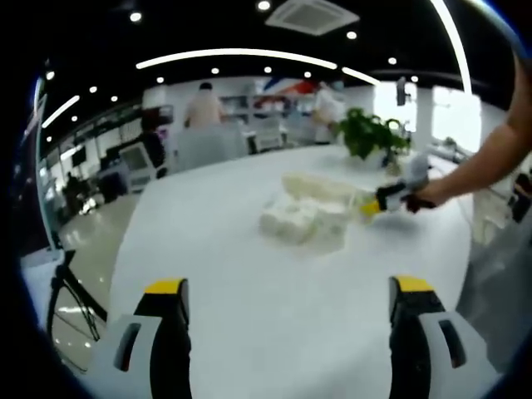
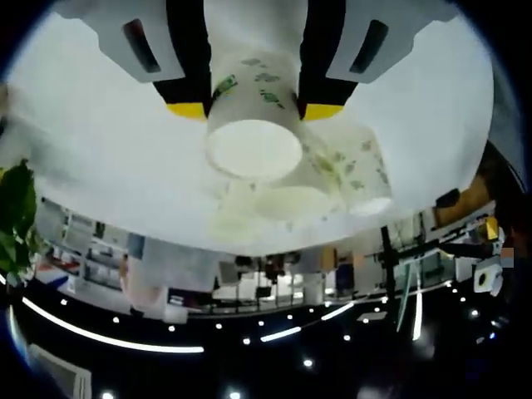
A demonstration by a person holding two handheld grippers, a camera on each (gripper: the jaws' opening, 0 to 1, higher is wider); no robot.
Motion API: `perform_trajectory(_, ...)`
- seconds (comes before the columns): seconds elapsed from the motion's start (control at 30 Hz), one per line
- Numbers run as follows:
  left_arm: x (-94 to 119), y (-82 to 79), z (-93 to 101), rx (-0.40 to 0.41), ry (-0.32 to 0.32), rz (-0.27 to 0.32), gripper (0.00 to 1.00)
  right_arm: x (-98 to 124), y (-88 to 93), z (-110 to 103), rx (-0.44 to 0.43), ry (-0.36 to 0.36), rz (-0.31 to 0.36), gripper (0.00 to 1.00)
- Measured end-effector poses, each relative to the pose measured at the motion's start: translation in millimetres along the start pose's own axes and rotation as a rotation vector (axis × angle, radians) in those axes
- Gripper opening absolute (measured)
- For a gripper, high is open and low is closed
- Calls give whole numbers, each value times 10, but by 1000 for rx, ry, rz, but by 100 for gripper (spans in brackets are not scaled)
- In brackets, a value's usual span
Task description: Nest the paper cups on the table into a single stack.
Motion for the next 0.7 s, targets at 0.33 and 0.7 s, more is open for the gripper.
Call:
perform_trajectory(0.33,1,14,8,-2,14,-16,99,65,-78,0,-11,-11,8,38)
perform_trajectory(0.7,-3,-7,34,6,10,-12,99,165,-190,28,3,-25,-13,37)
Point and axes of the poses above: the point that each gripper's makers call its tool centre point, and the gripper's own axes: x roughly backward along the fingers, z roughly to its right, y roughly out of its underside, the point moved 10 cm from there along x, roughly backward along the fingers, and after that the axes turned 13 degrees about -x, right-handed, at the moved point
